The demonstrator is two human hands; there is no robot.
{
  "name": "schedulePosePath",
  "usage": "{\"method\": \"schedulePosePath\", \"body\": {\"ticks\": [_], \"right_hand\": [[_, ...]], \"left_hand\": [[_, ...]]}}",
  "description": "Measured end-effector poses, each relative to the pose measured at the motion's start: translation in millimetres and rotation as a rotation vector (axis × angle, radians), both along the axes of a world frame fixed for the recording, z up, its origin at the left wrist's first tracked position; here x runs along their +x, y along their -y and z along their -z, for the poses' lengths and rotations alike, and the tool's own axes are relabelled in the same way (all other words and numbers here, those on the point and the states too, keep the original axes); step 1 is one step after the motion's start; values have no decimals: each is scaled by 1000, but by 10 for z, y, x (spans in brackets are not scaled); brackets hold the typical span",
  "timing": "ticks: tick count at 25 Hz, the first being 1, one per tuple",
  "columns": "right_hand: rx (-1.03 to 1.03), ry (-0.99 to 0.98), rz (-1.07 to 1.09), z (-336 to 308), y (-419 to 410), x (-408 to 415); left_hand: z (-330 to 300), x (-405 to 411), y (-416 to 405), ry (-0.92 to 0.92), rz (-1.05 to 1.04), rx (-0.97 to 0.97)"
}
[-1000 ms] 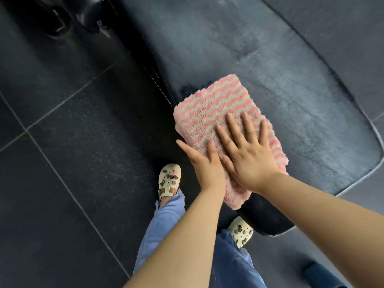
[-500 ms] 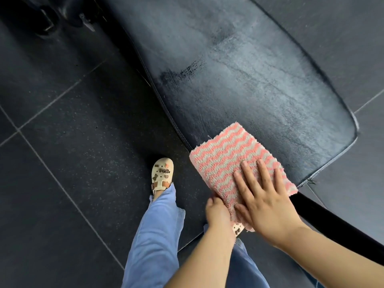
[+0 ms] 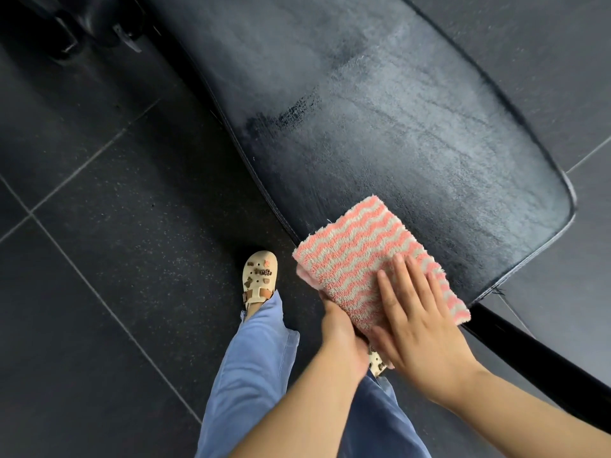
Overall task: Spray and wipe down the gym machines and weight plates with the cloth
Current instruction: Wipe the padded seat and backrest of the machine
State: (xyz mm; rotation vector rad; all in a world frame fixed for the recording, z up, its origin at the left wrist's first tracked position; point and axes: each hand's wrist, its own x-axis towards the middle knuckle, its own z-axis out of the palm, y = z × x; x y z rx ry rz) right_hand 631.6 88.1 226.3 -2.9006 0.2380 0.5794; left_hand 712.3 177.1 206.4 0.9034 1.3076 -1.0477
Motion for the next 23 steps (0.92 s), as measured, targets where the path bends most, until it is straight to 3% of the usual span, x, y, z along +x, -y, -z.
{"method": "schedulePosePath", "body": {"ticks": [2,5,10,14,23], "right_hand": [[-47,-33,-30,57,6,-32],[-71,-59,-30,130,-16,6],[-81,-10,-24,190,-73,173],[-76,31,-30,216,-137,395],[-114,184,69,304,-375,1425]], "left_hand": [[-91,-23,79,-84,-51,-150],[84,77,-2,-41,-121,-226],[311,297,-70,-70,-51,-184],[291,636,-129,-59,-112,-163],[327,1863,-212,113,-21,-185]]}}
